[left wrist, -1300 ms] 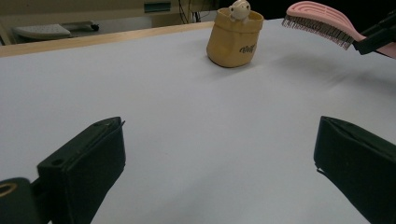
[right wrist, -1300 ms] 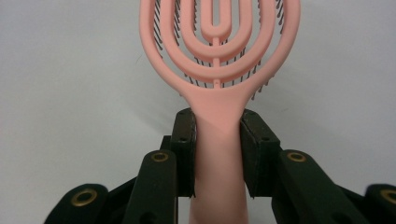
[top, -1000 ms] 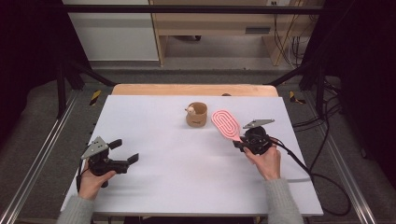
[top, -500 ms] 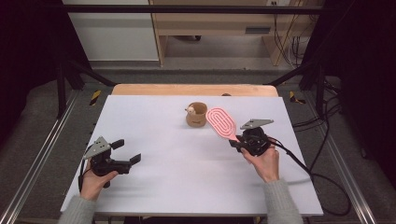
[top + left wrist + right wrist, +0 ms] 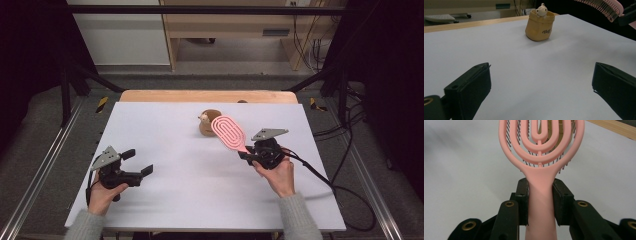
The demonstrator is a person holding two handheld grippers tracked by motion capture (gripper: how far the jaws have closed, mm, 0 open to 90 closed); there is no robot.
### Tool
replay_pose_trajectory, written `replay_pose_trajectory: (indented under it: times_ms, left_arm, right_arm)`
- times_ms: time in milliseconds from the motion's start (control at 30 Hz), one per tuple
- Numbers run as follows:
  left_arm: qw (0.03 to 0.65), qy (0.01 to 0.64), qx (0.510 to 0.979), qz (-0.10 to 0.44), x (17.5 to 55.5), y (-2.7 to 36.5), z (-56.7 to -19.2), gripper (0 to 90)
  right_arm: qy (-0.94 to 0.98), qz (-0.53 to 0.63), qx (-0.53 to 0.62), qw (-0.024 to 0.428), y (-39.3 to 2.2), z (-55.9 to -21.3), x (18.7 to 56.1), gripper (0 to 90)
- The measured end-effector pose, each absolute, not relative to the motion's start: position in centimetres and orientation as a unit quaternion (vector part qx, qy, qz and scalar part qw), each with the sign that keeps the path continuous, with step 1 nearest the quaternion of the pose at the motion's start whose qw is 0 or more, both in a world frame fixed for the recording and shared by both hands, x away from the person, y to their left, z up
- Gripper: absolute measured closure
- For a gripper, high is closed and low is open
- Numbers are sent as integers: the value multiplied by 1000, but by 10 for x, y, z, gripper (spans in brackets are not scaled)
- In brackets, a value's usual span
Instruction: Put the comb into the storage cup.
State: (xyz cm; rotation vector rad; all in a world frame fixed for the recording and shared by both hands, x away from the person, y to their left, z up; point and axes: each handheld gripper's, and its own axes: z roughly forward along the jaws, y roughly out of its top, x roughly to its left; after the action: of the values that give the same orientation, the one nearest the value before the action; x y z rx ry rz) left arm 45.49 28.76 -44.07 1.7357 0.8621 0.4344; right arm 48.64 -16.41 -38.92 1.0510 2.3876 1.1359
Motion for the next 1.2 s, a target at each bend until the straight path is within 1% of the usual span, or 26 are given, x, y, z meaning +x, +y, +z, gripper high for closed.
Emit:
replay_pose_trajectory:
  times_ms: [500, 800, 1200]
  left_arm:
    - [548, 361, 733, 177, 453, 278, -438, 20]
    - [551, 364, 731, 172, 451, 272, -436, 20]
    - [558, 372, 723, 163, 451, 263, -432, 19]
  right_arm:
    - [837, 405, 339, 144, -150, -388, 480, 697]
    - [835, 419, 331, 129, -146, -390, 479, 697]
    - [838, 425, 316, 131, -137, -391, 475, 697]
